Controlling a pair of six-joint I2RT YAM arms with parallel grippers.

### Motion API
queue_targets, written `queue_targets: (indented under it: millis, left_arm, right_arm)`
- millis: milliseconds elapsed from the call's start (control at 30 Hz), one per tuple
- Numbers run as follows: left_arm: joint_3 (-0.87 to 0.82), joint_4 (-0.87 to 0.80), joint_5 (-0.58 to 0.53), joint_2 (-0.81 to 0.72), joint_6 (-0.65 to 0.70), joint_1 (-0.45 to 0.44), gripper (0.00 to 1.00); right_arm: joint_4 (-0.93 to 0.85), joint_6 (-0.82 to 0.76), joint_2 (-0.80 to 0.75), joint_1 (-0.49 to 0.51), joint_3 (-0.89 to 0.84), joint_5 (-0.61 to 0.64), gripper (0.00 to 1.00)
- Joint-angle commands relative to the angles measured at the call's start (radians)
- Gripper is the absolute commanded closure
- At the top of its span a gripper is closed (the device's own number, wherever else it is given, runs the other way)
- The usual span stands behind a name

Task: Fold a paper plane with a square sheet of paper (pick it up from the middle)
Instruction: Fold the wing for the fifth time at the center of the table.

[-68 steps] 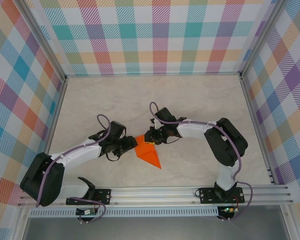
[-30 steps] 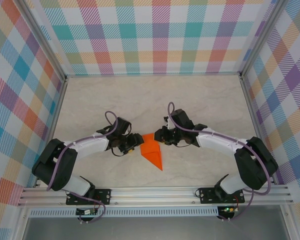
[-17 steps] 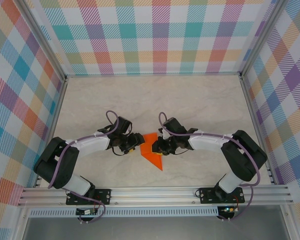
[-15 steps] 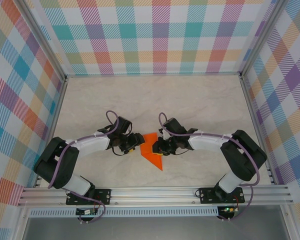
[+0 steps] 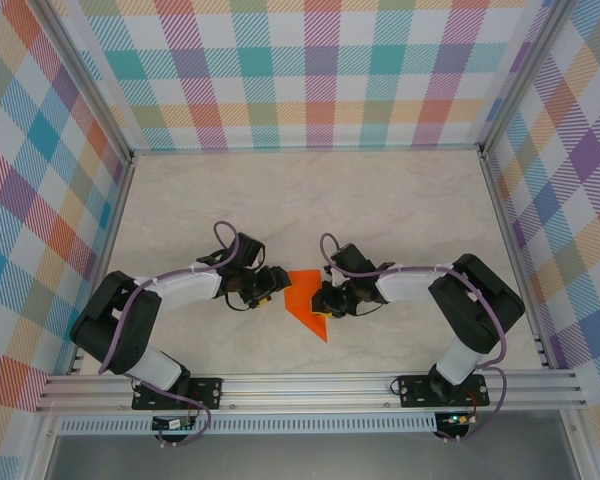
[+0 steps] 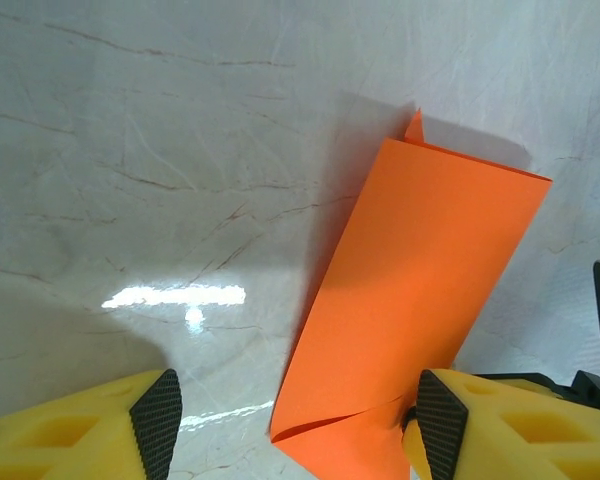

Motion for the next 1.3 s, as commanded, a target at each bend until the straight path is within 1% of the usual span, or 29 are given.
queue_targets:
  millis: [0,233,400,567,700,933,1033,1133,1267]
  left_arm:
    - [0.033,0.022,0.034,0.022,0.011,0.017,0.34]
    - [0.052,0.042,0.061,0.043,0.009,0.013,0.33]
    - [0.068,0.068,0.082,0.072,0.011,0.009,0.33]
    - [0.084,0.066,0.075,0.102,0.008,0.008,0.33]
    - [0.083,0.099,0.095,0.122,-0.005,0.005,0.34]
    - [0.082,0.136,0.113,0.137,-0.018,-0.003,0.4]
    - [0.083,0.147,0.119,0.136,-0.023,-0.006,0.46]
    - [0.084,0.15,0.122,0.133,-0.025,-0.008,0.5]
    - [0.082,0.153,0.125,0.135,-0.026,-0.012,0.51]
  right_arm:
    - [0.073,0.007,0.015,-0.027,-0.051,-0.033,0.8]
    - [0.231,0.044,0.04,-0.094,-0.136,-0.131,0.79]
    - [0.25,0.044,0.081,-0.099,-0.131,-0.15,0.79]
    - [0.244,0.042,0.094,-0.105,-0.133,-0.142,0.79]
    - [0.237,0.039,0.096,-0.107,-0.134,-0.134,0.79]
    - [0.238,0.041,0.102,-0.108,-0.141,-0.128,0.78]
    - [0.239,0.041,0.105,-0.109,-0.143,-0.125,0.78]
    - [0.246,0.044,0.109,-0.11,-0.145,-0.122,0.78]
    - [0.256,0.048,0.118,-0.111,-0.146,-0.122,0.78]
